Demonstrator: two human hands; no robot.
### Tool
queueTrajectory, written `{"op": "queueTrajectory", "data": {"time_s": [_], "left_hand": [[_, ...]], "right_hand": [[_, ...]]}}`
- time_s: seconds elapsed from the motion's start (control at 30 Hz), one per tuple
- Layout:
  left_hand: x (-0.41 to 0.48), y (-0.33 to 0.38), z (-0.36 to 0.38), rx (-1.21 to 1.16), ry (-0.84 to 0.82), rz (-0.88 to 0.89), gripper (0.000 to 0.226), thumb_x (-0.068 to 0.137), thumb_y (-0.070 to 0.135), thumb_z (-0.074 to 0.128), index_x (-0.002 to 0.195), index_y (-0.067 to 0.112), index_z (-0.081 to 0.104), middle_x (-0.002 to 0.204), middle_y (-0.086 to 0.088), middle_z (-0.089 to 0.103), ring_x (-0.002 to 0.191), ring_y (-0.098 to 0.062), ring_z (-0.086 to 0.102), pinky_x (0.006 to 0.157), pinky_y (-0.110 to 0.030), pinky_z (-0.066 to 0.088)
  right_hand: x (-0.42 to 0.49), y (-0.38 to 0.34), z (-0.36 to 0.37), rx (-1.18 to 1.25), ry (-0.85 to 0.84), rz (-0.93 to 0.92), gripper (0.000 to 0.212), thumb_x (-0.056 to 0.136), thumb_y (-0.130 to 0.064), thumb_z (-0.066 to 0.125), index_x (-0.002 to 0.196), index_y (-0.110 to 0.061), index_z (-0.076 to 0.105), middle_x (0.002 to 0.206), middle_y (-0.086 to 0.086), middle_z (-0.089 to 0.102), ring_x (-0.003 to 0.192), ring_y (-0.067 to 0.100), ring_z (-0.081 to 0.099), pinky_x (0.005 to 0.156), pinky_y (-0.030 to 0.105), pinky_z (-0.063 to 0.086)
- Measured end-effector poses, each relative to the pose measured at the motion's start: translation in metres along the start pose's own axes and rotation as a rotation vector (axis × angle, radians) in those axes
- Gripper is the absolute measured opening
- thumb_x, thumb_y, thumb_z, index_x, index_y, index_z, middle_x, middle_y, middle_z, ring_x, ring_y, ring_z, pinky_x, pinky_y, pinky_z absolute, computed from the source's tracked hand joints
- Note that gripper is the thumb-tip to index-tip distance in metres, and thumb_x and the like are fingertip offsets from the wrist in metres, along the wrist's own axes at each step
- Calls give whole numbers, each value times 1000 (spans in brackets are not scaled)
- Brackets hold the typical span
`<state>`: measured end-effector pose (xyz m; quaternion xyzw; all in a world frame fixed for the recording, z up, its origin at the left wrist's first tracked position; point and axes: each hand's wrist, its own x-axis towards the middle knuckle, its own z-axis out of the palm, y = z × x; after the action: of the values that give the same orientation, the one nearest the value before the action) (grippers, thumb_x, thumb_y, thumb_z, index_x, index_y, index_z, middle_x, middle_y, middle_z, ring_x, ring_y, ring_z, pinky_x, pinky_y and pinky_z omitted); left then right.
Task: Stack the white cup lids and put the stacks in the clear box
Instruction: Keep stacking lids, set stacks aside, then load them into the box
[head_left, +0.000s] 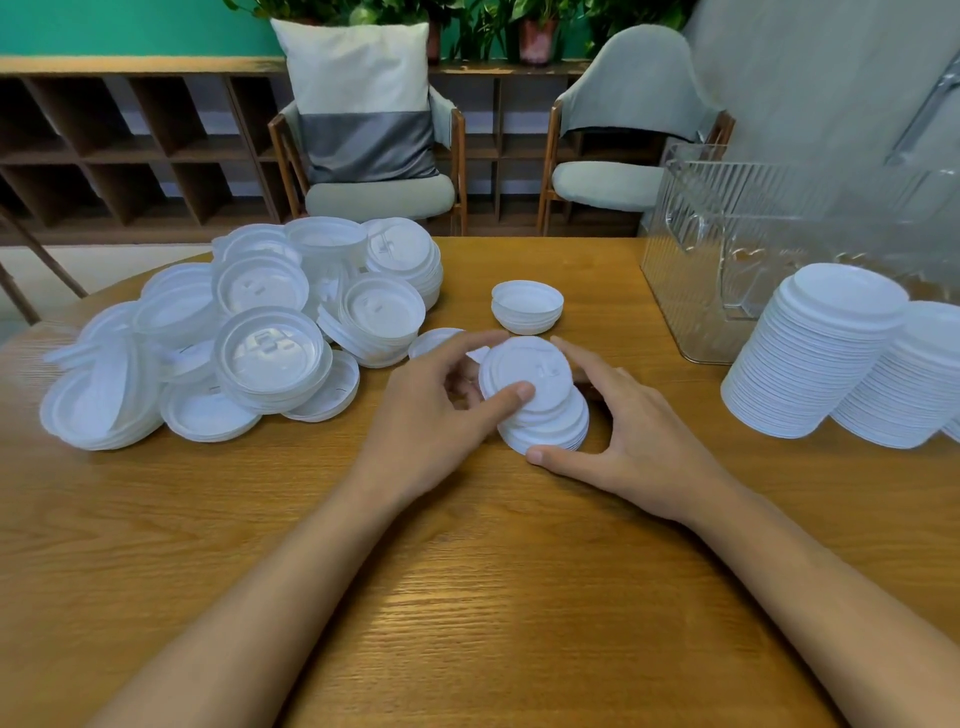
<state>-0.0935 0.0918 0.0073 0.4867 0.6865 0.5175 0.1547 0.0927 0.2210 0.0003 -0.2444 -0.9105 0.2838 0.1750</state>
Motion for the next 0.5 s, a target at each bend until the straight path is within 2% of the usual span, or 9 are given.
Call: {"op": "queueTrajectory", "data": {"time_s": [0.1, 0.17, 0.27, 0.33, 0.4, 0.5], "left_hand": [[-4, 1, 2, 142, 19, 9, 46, 76, 54, 87, 115, 33, 74, 66, 6, 65, 61, -5, 59, 64, -13, 43], [-6, 1, 3, 222, -8, 3, 49, 70, 65, 86, 107, 34, 73, 61, 7, 64, 60, -5, 59, 62, -15, 43], [-5, -1, 3, 310, -6, 28, 55, 68, 71, 84, 109, 36, 71, 72, 10, 64, 70, -5, 60, 65, -21, 46], [-4, -1, 1, 298, -11, 107, 55, 75, 58, 86, 122, 34, 70, 97, 15, 64, 90, -1, 61, 76, -19, 48], [-3, -1, -1, 216, -119, 138, 61, 82, 35, 86, 138, 33, 63, 123, 18, 63, 116, 2, 58, 95, -20, 49], [-3, 1, -3, 131, -264, 121, 72, 82, 19, 83, 147, 34, 56, 137, 22, 62, 130, 4, 55, 110, -23, 46]], "right_hand": [[0, 2, 1, -14, 7, -1, 98, 78, -60, 83, 159, -46, 29, 144, -26, 48, 135, -1, 42, 112, 28, 32], [0, 2, 2, -24, 19, -19, 93, 78, -61, 82, 157, -42, 37, 145, -28, 47, 136, -3, 40, 112, 22, 30], [0, 3, 2, -32, 19, -36, 90, 78, -62, 81, 156, -39, 41, 146, -30, 46, 135, -7, 38, 108, 14, 25], [0, 2, 2, -31, 21, -42, 90, 78, -60, 82, 155, -39, 42, 146, -30, 47, 134, -8, 38, 107, 11, 25], [-1, 1, 1, -18, 18, -53, 88, 78, -59, 83, 154, -38, 44, 143, -30, 50, 132, -7, 41, 106, 9, 27], [-2, 0, 1, -4, -4, -84, 86, 78, -60, 82, 153, -43, 43, 138, -33, 52, 129, -6, 45, 103, 8, 30]]}}
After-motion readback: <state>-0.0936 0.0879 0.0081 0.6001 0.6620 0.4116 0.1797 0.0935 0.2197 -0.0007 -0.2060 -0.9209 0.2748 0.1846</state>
